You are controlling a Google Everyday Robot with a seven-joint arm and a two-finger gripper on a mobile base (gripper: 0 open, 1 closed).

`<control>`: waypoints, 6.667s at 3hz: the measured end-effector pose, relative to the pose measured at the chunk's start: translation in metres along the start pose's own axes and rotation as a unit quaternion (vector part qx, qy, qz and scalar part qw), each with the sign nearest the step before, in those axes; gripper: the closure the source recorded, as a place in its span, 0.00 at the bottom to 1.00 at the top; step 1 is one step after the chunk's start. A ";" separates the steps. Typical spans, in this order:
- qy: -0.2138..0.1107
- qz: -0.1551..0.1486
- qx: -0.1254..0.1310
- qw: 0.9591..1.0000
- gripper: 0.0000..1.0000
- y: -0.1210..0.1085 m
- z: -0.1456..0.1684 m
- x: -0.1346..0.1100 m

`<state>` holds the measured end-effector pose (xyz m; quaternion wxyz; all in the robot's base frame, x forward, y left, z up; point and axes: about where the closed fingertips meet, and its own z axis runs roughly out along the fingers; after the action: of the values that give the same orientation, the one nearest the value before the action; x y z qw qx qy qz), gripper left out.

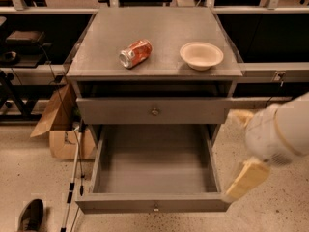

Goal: Close middle drawer

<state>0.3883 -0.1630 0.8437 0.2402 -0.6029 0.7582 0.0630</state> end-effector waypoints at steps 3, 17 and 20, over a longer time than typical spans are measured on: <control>-0.048 0.101 -0.150 0.982 0.19 0.077 0.291 0.089; -0.014 0.190 -0.192 0.963 0.00 0.092 0.404 0.134; -0.015 0.199 -0.178 0.964 0.66 0.072 0.410 0.129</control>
Offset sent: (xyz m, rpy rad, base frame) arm 0.0014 0.0571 -0.3448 0.2274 0.3361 -0.0300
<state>0.4179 -0.0999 0.4131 0.1234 -0.4718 0.8358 0.2523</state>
